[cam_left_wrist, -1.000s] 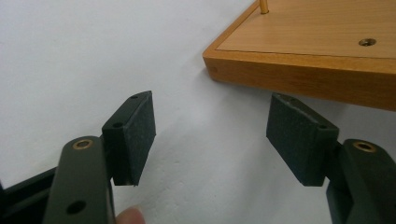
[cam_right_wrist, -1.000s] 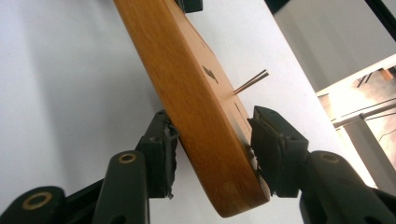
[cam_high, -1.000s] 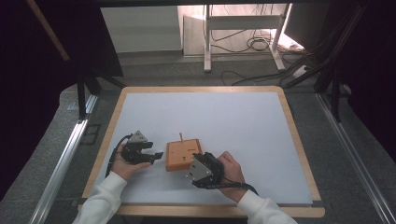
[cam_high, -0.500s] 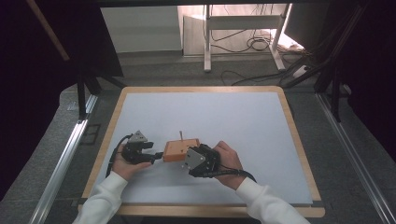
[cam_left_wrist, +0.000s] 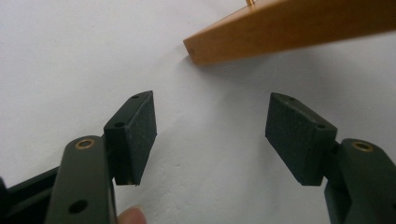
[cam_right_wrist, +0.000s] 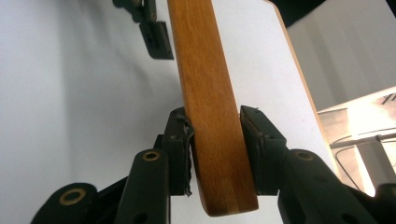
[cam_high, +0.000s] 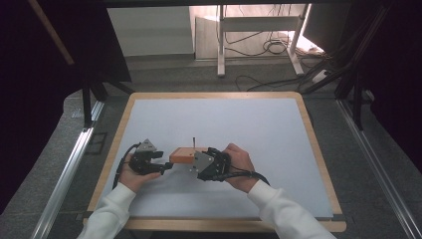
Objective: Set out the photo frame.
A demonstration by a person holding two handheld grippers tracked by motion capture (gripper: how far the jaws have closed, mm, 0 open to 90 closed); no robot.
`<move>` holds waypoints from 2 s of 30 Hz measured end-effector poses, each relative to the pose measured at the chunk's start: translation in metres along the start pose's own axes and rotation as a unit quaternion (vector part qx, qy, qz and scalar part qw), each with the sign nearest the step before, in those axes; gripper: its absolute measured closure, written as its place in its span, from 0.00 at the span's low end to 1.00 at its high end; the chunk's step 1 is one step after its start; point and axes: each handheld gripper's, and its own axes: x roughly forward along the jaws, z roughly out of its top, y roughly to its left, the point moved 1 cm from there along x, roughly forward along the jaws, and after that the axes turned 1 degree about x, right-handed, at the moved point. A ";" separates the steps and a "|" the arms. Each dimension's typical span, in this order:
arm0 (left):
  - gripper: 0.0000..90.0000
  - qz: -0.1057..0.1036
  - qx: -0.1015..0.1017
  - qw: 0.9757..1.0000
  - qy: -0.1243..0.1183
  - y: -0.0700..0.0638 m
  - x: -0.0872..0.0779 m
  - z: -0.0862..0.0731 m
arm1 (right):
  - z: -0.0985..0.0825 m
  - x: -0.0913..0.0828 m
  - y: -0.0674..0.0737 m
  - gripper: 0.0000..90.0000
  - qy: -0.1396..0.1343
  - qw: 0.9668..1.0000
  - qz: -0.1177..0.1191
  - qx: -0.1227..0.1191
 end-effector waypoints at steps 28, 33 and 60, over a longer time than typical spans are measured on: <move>0.37 0.000 0.000 1.000 -0.002 0.000 0.000 0.000 | -0.008 -0.045 -0.022 0.76 -0.063 0.990 0.101 0.082; 0.37 0.001 -0.004 1.000 -0.006 -0.001 0.001 0.001 | -0.013 -0.039 -0.032 0.74 -0.062 0.989 0.078 0.109; 0.36 -0.004 -0.002 1.000 -0.003 -0.002 0.002 0.001 | -0.044 0.003 -0.078 0.45 -0.034 0.977 0.003 0.209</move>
